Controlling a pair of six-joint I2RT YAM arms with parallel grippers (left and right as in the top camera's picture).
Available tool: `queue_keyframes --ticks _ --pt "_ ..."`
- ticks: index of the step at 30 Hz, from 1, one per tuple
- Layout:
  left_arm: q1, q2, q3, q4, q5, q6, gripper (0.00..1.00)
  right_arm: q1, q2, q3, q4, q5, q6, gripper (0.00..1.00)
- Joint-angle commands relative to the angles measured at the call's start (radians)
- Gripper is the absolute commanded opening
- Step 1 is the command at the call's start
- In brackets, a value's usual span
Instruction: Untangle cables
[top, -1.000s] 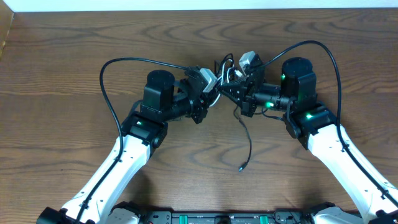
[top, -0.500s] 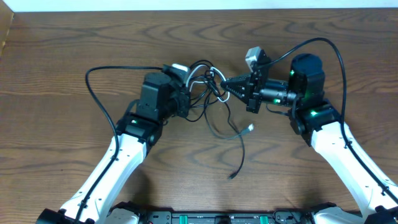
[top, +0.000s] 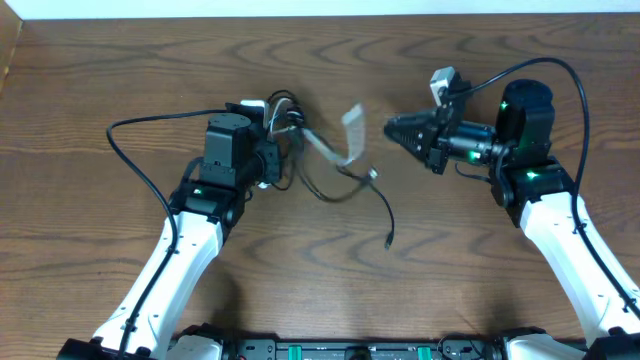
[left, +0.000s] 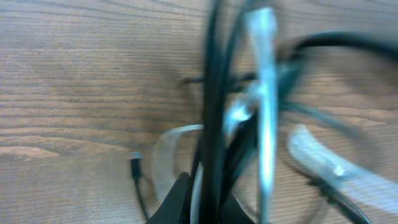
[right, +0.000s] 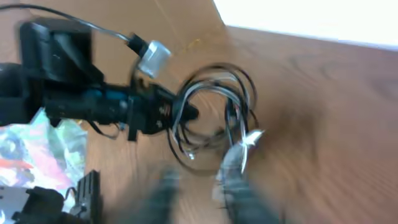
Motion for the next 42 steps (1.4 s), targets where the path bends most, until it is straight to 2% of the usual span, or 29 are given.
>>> queue_keyframes --ticks 1,4,8,10,18,23,24,25,26,28,29,30,31,37,39,42 --pt "0.006 -0.005 -0.003 0.034 0.111 0.016 0.08 -0.008 -0.006 0.004 -0.056 0.085 -0.006 0.75" --pt "0.003 -0.005 -0.003 0.079 0.224 0.103 0.08 0.004 -0.006 0.004 -0.073 0.084 -0.005 0.87" --pt "-0.005 -0.005 -0.003 0.150 0.377 0.179 0.08 0.034 -0.006 0.004 -0.072 0.084 -0.005 0.89" --pt "-0.013 -0.005 -0.003 0.174 0.407 0.182 0.08 0.052 -0.006 0.004 -0.071 0.084 -0.010 0.89" --pt "-0.066 -0.005 -0.003 0.199 0.409 0.189 0.08 0.150 -0.006 0.004 -0.020 0.098 -0.018 0.91" --pt "-0.112 -0.005 -0.003 0.222 0.409 0.189 0.08 0.215 -0.005 0.004 -0.019 0.196 -0.036 0.90" --pt "-0.122 -0.005 -0.003 0.224 0.409 0.189 0.08 0.221 -0.005 0.004 -0.019 0.218 -0.035 0.87" --pt "-0.138 -0.005 -0.003 0.226 0.409 0.190 0.08 0.224 -0.005 0.004 -0.019 0.235 -0.036 0.76" --pt "-0.145 -0.005 -0.003 0.227 0.409 0.189 0.08 0.224 -0.005 0.004 -0.019 0.240 -0.036 0.73" --pt "-0.164 -0.005 -0.003 0.227 0.409 0.189 0.08 0.224 -0.005 0.004 -0.019 0.256 -0.036 0.40" --pt "-0.167 -0.005 -0.003 0.227 0.409 0.189 0.08 0.224 -0.004 0.004 -0.021 0.273 -0.035 0.19" --pt "-0.167 -0.005 -0.003 0.227 0.408 0.189 0.08 0.224 -0.004 0.004 -0.024 0.285 -0.035 0.06" --pt "-0.167 -0.005 -0.003 0.227 0.405 0.189 0.08 0.224 -0.004 0.004 -0.027 0.291 -0.035 0.02" --pt "-0.167 -0.005 -0.003 0.220 0.401 0.189 0.08 0.220 -0.004 0.004 -0.026 0.298 -0.035 0.01" --pt "-0.167 -0.005 -0.003 0.201 0.353 0.192 0.08 0.220 -0.006 0.004 -0.002 0.275 -0.035 0.01" --pt "-0.167 -0.005 -0.003 0.146 0.245 0.192 0.08 0.197 -0.019 0.004 0.175 0.126 -0.035 0.01"
